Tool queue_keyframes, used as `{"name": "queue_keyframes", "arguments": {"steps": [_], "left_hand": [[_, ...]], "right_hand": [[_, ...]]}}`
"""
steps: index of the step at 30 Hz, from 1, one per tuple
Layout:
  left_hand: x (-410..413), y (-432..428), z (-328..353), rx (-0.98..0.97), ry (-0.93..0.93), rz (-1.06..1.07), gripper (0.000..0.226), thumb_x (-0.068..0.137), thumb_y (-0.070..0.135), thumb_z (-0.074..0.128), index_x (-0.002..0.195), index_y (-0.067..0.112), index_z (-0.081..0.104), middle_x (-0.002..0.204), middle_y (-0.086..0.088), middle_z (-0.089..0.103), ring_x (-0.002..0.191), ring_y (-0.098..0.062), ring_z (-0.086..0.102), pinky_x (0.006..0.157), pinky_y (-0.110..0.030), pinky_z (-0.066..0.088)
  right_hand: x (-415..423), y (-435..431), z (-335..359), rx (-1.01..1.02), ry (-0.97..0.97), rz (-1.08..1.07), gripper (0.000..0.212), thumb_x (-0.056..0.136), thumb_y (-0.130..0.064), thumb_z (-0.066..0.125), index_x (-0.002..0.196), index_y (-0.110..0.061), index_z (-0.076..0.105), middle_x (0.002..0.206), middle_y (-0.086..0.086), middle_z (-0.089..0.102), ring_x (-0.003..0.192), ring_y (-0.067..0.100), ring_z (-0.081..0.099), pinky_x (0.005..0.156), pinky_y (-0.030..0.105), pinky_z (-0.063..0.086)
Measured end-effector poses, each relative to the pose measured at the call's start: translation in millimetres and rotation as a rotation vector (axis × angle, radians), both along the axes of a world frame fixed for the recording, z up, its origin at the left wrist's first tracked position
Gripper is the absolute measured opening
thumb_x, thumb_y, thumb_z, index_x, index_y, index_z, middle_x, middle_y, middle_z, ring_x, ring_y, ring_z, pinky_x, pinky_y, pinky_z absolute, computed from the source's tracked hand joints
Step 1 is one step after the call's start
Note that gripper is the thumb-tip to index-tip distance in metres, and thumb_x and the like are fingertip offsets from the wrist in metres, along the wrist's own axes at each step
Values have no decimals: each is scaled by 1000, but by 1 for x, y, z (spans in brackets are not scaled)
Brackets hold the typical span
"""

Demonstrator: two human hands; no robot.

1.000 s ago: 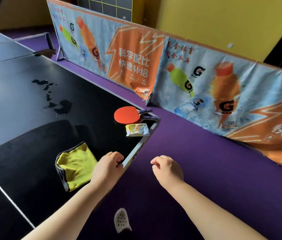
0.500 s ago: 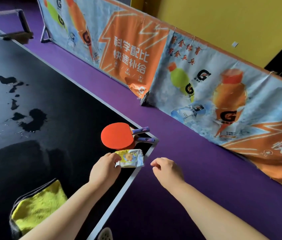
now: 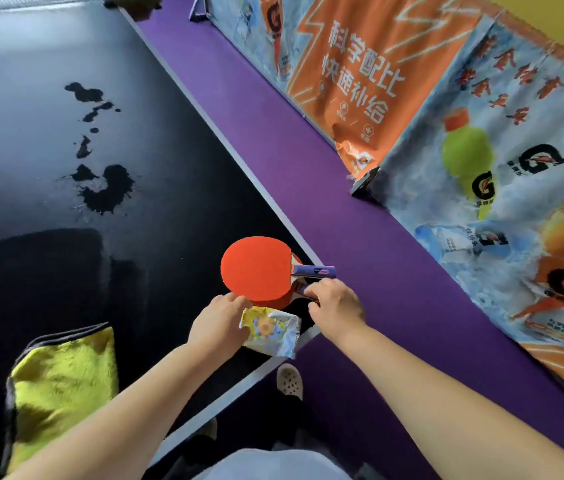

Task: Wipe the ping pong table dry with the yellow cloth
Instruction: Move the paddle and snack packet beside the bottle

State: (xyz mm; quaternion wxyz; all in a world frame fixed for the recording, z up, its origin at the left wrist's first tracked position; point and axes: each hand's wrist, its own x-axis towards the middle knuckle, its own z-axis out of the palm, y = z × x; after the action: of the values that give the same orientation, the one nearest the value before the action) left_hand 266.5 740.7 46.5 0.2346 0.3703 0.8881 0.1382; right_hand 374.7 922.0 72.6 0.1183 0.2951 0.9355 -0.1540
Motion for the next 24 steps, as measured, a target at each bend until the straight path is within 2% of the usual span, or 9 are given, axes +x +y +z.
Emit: {"name": "queue_keyframes", "arguments": {"steps": [4, 5, 7, 8, 10, 13, 15, 19, 24], "left_hand": [[12, 32, -6, -59, 98, -57, 41, 89, 39, 55, 128, 29, 48, 121, 9, 50, 115, -14, 43, 91, -25, 37], [15, 39, -8, -82, 122, -82, 39, 90, 37, 53, 128, 29, 48, 122, 9, 50, 117, -15, 42, 94, -26, 34], [22, 49, -15, -116, 141, -87, 40, 88, 29, 52, 127, 28, 49, 124, 9, 49, 120, -17, 41, 98, -28, 29], [25, 52, -17, -124, 144, -72, 41, 85, 26, 54, 126, 27, 51, 124, 8, 50, 120, -18, 42, 98, -30, 30], [31, 54, -22, -138, 146, -38, 47, 71, 25, 67, 116, 26, 59, 114, 7, 56, 109, -21, 53, 92, -34, 39], [36, 55, -33, -189, 207, 42, 56, 38, 29, 83, 92, 24, 68, 85, 5, 60, 78, -20, 60, 69, -34, 50], [38, 56, -33, -229, 232, 104, 51, 34, 32, 84, 80, 22, 65, 75, 5, 54, 70, -18, 54, 64, -32, 48], [43, 51, -32, -350, 170, 219, 37, 73, 40, 61, 105, 23, 54, 101, 5, 47, 96, -17, 44, 86, -29, 36], [48, 51, -28, -439, 100, 326, 41, 75, 46, 57, 110, 26, 50, 108, 6, 42, 103, -16, 39, 87, -27, 33]], "right_hand": [[-15, 34, -22, 131, 92, 261, 48, 55, -6, 84, 100, -12, 70, 97, 5, 64, 90, 27, 63, 81, 42, 57], [-20, 42, -27, 159, 71, 311, 58, 52, -9, 87, 107, -11, 68, 105, 8, 65, 97, 28, 64, 88, 43, 56], [-26, 52, -33, 141, -53, 407, 79, 74, -21, 79, 142, -4, 44, 144, 17, 45, 137, 32, 41, 117, 44, 27], [-29, 57, -37, 144, -126, 469, 84, 86, -26, 69, 152, -4, 23, 157, 17, 26, 147, 30, 22, 121, 42, 10], [-34, 64, -44, 168, -193, 527, 86, 95, -34, 58, 155, -5, 3, 161, 13, 11, 150, 27, 10, 122, 41, 0], [-37, 68, -51, 174, -127, 527, 81, 93, -39, 60, 152, -6, 15, 146, 8, 35, 136, 24, 34, 118, 38, 22], [-40, 69, -53, 156, -103, 506, 67, 91, -41, 62, 142, -11, 29, 131, 4, 45, 121, 22, 46, 105, 34, 35], [-45, 70, -59, 82, -154, 404, 48, 86, -42, 67, 118, -14, 43, 116, 2, 54, 109, 22, 54, 93, 33, 40], [-51, 74, -63, -69, -216, 253, 34, 86, -39, 66, 96, -18, 41, 98, 1, 57, 91, 23, 61, 73, 32, 45]]}}
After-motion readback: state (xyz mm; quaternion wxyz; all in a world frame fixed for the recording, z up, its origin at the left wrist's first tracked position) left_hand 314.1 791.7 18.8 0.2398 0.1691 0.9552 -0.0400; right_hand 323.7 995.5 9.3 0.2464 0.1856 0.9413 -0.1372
